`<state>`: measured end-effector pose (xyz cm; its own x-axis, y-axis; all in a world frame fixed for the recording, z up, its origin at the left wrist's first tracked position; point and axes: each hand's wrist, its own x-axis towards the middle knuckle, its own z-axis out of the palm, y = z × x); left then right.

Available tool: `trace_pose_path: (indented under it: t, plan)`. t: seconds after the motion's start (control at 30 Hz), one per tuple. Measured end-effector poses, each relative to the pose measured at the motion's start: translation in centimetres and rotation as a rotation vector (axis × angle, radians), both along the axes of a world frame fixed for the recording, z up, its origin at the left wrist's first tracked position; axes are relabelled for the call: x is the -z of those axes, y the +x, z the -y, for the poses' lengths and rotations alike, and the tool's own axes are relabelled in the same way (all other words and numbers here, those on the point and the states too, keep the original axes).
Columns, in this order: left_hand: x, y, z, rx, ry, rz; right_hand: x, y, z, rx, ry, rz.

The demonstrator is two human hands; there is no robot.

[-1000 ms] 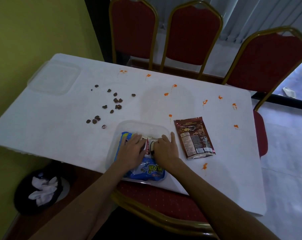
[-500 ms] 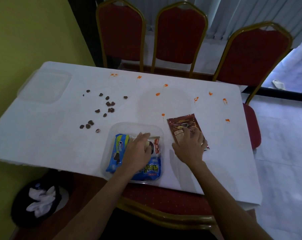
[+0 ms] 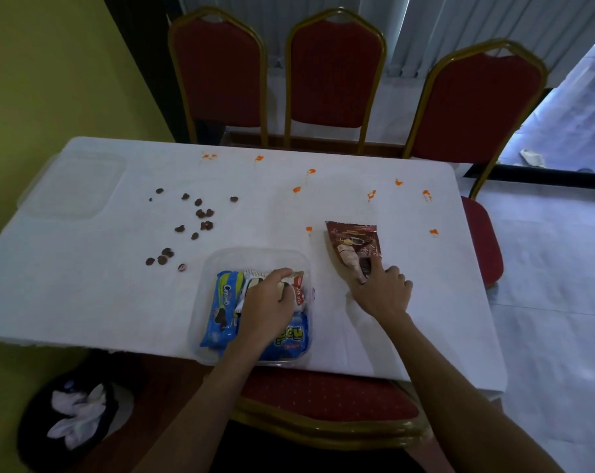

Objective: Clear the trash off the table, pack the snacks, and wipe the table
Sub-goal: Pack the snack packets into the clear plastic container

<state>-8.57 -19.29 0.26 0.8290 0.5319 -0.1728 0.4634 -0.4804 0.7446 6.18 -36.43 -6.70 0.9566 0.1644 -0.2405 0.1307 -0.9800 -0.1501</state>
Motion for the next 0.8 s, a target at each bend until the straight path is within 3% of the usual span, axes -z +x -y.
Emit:
trace_pose_path:
  t: [0.13,0.27,0.37,0.47,0.6,0.7,0.8]
  plan:
    - [0.5,-0.3,-0.1,-0.021,-0.04,0.012,-1.7,-0.8,-0.2,0.076,0.186,0.054]
    - [0.1,0.0,-0.7,-0.075,-0.2,0.016,-5.6,-2.8,-1.0,0.151,0.661,0.114]
    - [-0.7,0.1,-2.2,-0.171,-0.379,0.03,-8.9,-4.9,-2.4,0.137,1.033,-0.1]
    - [-1.2,-0.4,-4.4,-0.359,-0.571,0.122,-10.7,-6.5,-3.9,0.113,1.218,-0.441]
    - [-1.1,-2.2,-6.9,-0.559,-0.68,0.182,-11.1,-7.1,-5.4,0.099,1.188,-0.833]
    - [-0.8,-3.6,-7.3,-0.597,-0.735,0.165,-10.4,-6.8,-6.3,0.136,1.031,-1.143]
    - [-0.3,-4.5,-6.8,-0.622,-0.72,0.107,-9.6,-6.5,-7.3,0.167,0.841,-1.157]
